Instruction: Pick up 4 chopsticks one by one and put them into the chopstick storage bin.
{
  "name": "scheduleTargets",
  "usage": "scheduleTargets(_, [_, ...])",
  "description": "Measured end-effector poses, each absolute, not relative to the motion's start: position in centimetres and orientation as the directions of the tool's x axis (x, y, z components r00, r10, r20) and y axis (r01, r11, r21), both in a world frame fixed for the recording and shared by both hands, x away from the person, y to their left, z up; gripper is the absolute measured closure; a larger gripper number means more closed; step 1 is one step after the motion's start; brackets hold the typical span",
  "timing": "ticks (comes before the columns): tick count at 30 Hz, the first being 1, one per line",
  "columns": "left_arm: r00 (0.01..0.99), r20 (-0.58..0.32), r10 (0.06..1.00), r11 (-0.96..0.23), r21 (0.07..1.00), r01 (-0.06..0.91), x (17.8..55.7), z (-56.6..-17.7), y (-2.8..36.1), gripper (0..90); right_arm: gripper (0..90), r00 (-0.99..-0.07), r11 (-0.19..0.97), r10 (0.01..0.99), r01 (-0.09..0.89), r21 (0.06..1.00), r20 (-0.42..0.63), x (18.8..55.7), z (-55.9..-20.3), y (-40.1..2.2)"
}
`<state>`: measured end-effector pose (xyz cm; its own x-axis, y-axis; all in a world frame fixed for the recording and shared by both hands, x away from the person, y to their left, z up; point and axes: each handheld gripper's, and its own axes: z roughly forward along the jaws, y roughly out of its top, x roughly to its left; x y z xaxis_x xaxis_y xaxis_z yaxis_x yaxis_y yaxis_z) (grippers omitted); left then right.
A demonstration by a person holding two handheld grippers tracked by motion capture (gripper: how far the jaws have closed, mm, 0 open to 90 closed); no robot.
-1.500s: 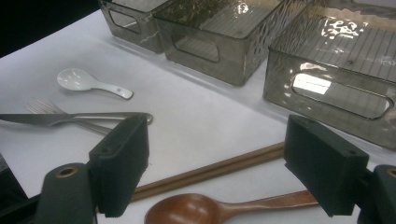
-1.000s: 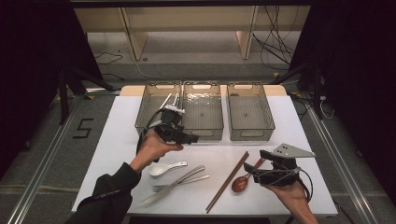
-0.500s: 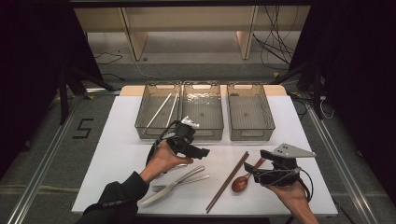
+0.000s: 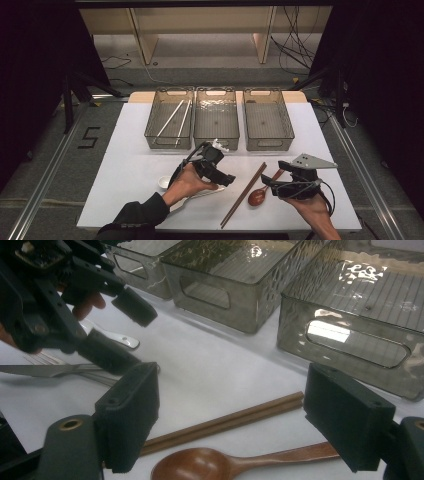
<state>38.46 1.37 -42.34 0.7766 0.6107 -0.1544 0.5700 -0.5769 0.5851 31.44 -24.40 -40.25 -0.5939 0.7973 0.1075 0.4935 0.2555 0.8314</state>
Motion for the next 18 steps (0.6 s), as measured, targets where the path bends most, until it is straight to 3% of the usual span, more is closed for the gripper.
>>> scheduleTargets(18, [0.811,-0.106,0.576,-0.665,0.516,0.540,37.2,-45.2,-2.3,18.7,23.3,-0.594,0.256,0.797,0.496,0.830,0.109,31.5,-40.3,-24.4])
